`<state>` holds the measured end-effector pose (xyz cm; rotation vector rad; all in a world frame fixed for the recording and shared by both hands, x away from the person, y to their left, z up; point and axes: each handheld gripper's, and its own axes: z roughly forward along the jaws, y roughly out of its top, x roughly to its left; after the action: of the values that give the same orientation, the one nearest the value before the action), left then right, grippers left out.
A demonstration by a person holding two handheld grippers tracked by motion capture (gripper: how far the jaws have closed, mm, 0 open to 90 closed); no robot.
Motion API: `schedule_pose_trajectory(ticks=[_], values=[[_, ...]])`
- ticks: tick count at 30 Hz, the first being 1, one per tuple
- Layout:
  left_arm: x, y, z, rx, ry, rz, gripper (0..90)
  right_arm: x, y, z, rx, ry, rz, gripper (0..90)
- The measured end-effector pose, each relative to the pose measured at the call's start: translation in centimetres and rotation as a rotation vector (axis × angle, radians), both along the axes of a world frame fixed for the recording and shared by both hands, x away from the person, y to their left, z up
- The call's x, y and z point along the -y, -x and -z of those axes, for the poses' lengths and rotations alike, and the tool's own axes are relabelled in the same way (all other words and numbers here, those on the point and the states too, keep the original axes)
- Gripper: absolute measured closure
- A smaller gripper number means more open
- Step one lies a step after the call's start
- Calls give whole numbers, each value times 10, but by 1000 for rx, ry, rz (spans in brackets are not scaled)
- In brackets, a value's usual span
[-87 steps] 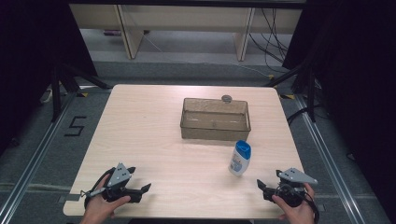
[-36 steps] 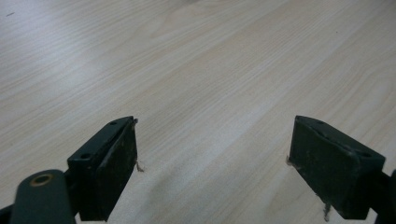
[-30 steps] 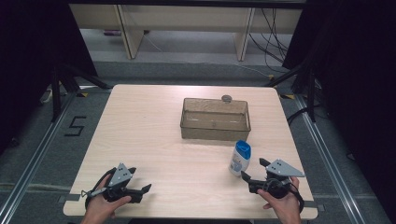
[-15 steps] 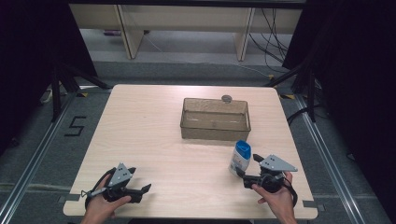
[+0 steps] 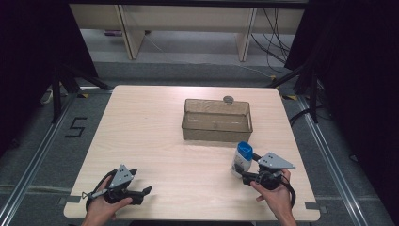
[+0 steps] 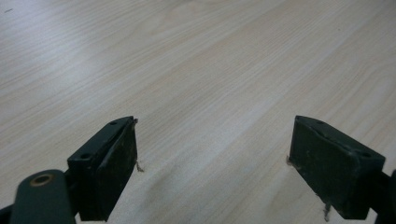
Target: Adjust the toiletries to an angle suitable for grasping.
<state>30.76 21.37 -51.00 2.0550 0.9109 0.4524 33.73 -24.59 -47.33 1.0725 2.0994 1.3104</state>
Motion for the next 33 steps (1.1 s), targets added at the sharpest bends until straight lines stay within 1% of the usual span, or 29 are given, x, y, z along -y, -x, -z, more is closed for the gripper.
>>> schedule_pose_trajectory(ticks=[1, 2, 3, 4, 6, 7, 8, 9, 12, 13, 14, 15, 16, 17, 18, 19, 20, 21, 22, 23, 24, 25, 26, 27, 28, 29, 30, 31, 33], values=[[1, 0, 0, 0, 8, -4, 150, -1, 0, 0, -1, 0, 4, 301], [0, 0, 0, 1, 8, -5, 150, 0, -1, 0, 7, 4, -7, 314], [1, 0, 1, 1, 24, -12, 150, 0, -1, 0, 5, 9, -10, 328], [1, 0, 1, 1, 19, -10, 150, -2, 0, 0, -13, -2, -1, 335], [1, 0, 0, -1, 18, -8, 150, -3, -3, 1, 12, 9, -16, 356], [1, 0, 1, 1, 24, -12, 150, -4, -3, 0, -8, 5, -10, 375], [1, 0, 1, 1, 24, -12, 150, -4, -3, 0, -8, 5, -10, 375], [0, 0, 0, -1, 9, -1, 150, -4, -5, 0, 25, 28, -24, 396], [0, 0, -1, -2, 2, 3, 150, -5, -5, 0, 12, 18, -26, 419], [0, 0, -1, -2, 1, 3, 150, -6, -4, 1, -2, 9, -21, 424], [1, 0, 0, -1, 15, -3, 150, -6, -6, 1, 22, 17, -33, 434], [1, 0, 0, 0, 19, -5, 150, -6, -6, 1, 15, 15, -37, 446], [0, -1, -1, -1, 3, 2, 150, -6, -6, 1, 15, 15, -37, 446], [1, -1, 0, 1, 15, -3, 150, -6, -6, 1, 10, 9, -34, 449], [1, 0, 0, 1, 19, -6, 150, -6, -6, 1, 17, 17, -31, 452], [1, 0, 0, 0, 21, -7, 150, -6, -7, 2, 18, 7, -33, 453], [2, -1, -1, -2, 17, -7, 150, -6, -8, 2, 11, 1, -38, 458], [2, 0, -1, 1, 16, -9, 150, -6, -7, 1, 0, 8, -34, 465], [2, 0, -1, 1, 16, -9, 150, -6, -7, 1, 0, 8, -34, 465], [1, -1, -2, -7, -4, 1, 150, -8, -5, 2, -23, -4, -22, 474], [1, -1, -2, -7, -4, 1, 150, -8, -5, 2, -23, -4, -22, 474], [1, -2, -3, -9, -12, 12, 150, -7, -9, 3, 9, 8, -45, 484], [1, -2, -3, -3, -25, 10, 150, -7, -9, 3, 9, 8, -45, 484], [4, -2, -1, -3, 19, -11, 150, -6, -9, 3, 4, 4, -47, 501], [4, -2, -1, -5, 17, -14, 150, -6, -9, 3, 4, 4, -47, 501], [4, -3, 0, -1, 27, -10, 150, -5, -9, 3, 9, -1, -49, 507], [3, -3, -1, -4, -1, -4, 150, -6, -10, 3, 5, -14, -51, 519], [3, -5, -1, 5, -14, -7, 150, -5, -10, 3, 10, -3, -52, 542], [4, -5, -1, 6, -16, -6, 150, -4, -10, 3, 5, -7, -49, 545]])
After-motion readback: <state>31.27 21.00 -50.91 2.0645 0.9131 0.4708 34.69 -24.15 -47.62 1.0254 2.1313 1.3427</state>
